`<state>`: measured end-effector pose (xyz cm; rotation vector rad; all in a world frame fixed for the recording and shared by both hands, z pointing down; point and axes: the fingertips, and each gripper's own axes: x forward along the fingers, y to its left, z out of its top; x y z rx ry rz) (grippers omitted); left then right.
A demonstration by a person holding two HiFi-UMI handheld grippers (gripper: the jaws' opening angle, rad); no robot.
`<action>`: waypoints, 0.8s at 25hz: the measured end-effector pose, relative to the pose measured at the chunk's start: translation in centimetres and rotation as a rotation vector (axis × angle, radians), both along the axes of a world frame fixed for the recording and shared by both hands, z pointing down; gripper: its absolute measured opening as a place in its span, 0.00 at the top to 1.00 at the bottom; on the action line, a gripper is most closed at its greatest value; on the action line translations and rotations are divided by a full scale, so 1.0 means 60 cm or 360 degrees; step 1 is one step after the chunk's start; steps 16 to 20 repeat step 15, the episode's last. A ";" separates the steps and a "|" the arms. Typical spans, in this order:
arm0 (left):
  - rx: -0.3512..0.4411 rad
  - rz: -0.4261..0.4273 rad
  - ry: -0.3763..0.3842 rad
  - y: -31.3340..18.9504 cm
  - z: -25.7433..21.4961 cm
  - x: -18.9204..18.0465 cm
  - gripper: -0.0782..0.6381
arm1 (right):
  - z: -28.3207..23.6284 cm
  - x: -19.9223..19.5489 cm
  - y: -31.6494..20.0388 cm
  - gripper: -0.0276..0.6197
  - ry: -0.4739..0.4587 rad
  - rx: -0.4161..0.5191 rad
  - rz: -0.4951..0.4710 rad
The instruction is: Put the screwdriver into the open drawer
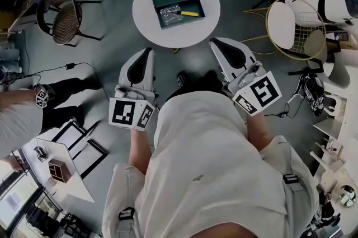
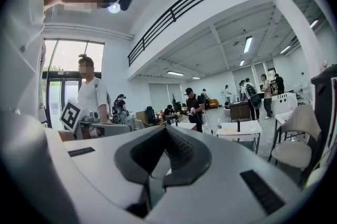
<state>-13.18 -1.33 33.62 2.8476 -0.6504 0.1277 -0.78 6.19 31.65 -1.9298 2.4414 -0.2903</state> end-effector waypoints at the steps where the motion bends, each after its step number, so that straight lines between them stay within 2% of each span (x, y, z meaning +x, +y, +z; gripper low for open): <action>1: -0.0004 0.0000 0.0000 0.003 0.001 0.001 0.88 | 0.003 0.001 0.003 0.95 -0.0004 -0.0007 0.0003; 20: -0.0025 -0.0004 0.0004 0.023 0.011 0.006 0.88 | 0.021 0.008 0.021 0.95 0.0012 -0.0041 0.0004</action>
